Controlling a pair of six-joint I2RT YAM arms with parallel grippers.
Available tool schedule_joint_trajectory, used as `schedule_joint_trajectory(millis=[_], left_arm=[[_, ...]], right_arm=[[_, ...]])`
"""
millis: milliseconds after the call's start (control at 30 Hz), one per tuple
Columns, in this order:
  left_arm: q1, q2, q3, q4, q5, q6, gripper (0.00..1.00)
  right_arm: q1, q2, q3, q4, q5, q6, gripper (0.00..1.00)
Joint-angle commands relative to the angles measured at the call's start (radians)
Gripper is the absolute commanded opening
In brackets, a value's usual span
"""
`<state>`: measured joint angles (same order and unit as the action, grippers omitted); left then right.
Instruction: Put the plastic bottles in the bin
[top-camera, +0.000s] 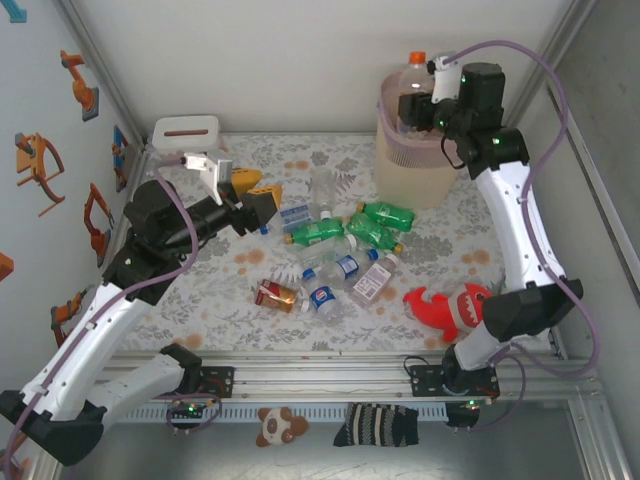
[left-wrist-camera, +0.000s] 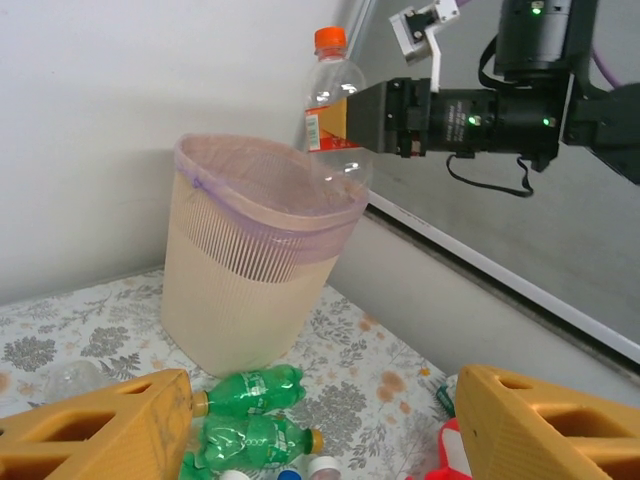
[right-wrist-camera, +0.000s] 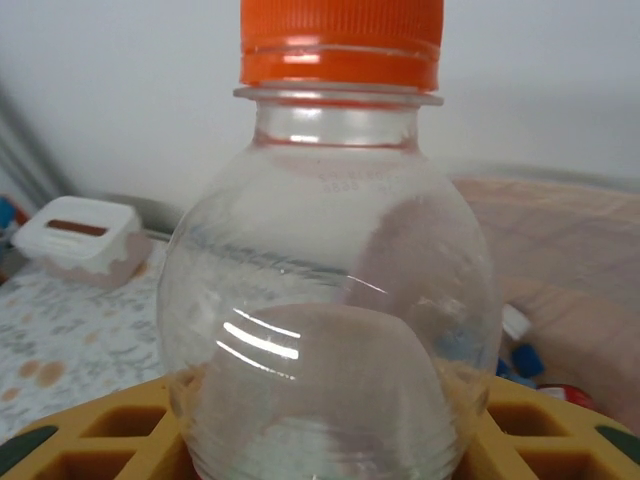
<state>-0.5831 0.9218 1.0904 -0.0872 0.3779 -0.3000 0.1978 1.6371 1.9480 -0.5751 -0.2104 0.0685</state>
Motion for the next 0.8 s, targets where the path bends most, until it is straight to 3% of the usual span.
schedule_joint_trajectory(millis=[0, 333, 767], left_arm=[[-0.004, 0.007, -0.007, -0.002, -0.005, -0.007, 0.69], [-0.003, 0.015, -0.005, -0.050, -0.053, -0.022, 0.67], [-0.003, 0.040, -0.007, -0.042, -0.036, -0.024, 0.65]], right_arm=[[-0.039, 0.067, 0.114, -0.097, 0.089, -0.033, 0.50], [-0.129, 0.292, 0.339, -0.259, 0.165, -0.064, 0.50], [-0.146, 0.471, 0.395, -0.345, 0.212, -0.113, 0.49]])
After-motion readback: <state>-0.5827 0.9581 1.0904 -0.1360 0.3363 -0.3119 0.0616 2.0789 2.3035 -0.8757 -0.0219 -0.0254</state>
